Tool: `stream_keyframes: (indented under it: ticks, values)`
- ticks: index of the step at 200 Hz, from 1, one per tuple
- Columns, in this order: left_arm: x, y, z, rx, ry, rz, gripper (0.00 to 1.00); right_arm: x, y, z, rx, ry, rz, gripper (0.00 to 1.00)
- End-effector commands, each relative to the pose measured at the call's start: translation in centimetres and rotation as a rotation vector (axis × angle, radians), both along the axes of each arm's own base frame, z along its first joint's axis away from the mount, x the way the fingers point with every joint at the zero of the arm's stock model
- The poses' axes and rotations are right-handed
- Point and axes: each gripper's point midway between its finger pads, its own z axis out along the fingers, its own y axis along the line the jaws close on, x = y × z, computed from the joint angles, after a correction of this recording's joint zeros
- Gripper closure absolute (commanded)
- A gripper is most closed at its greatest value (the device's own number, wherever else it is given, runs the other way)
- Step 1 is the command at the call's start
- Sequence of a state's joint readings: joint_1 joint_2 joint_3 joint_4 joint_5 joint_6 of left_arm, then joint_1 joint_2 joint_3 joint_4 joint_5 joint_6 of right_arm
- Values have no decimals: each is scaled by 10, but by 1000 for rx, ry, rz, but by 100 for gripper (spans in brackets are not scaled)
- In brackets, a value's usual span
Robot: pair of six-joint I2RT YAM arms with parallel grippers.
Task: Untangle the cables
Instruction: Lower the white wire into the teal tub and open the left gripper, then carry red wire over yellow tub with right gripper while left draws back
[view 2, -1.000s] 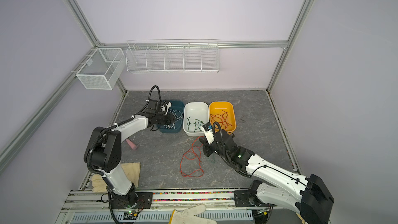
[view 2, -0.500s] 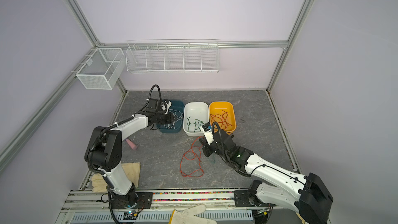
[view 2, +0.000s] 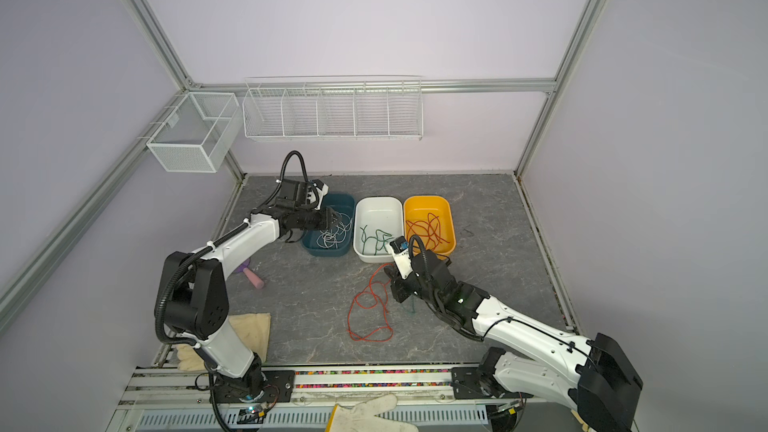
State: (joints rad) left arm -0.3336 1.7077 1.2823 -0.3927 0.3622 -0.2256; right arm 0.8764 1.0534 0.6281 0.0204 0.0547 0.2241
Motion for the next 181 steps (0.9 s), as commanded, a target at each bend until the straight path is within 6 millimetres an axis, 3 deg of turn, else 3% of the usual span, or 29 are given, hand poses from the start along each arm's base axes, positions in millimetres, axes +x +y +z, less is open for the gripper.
stream_keyframes:
  ticks: [1, 24, 67, 79, 100, 127, 130, 145, 181]
  values:
    - [-4, 8, 34, 22, -61, -4, 59, 2, 1, 4, 11, -19, 4, 93]
    - [-11, 20, 57, 37, -118, 47, 49, 3, -1, 2, -1, -20, -4, 93]
    - [-32, 61, 100, 20, -333, 249, 19, 5, 0, 7, -6, -22, -6, 93]
    - [-40, 71, 107, 3, -399, 292, 9, 6, 2, 15, -10, -16, -2, 93]
    - [-51, 82, 115, -17, -483, 339, 1, 4, 6, 39, 13, -16, 14, 93]
    - [-53, 96, 111, 23, -498, 396, 1, 3, 3, 67, -2, -36, 17, 93]
    - [-53, 97, 109, 31, -495, 399, 1, 4, 4, 80, 11, -53, 20, 93]
    - [-54, 102, 105, 61, -483, 415, 1, 2, 3, 98, 8, -61, 31, 93]
    - [-61, 115, 119, 90, -530, 459, 1, -5, -7, 146, 25, -107, 26, 93]
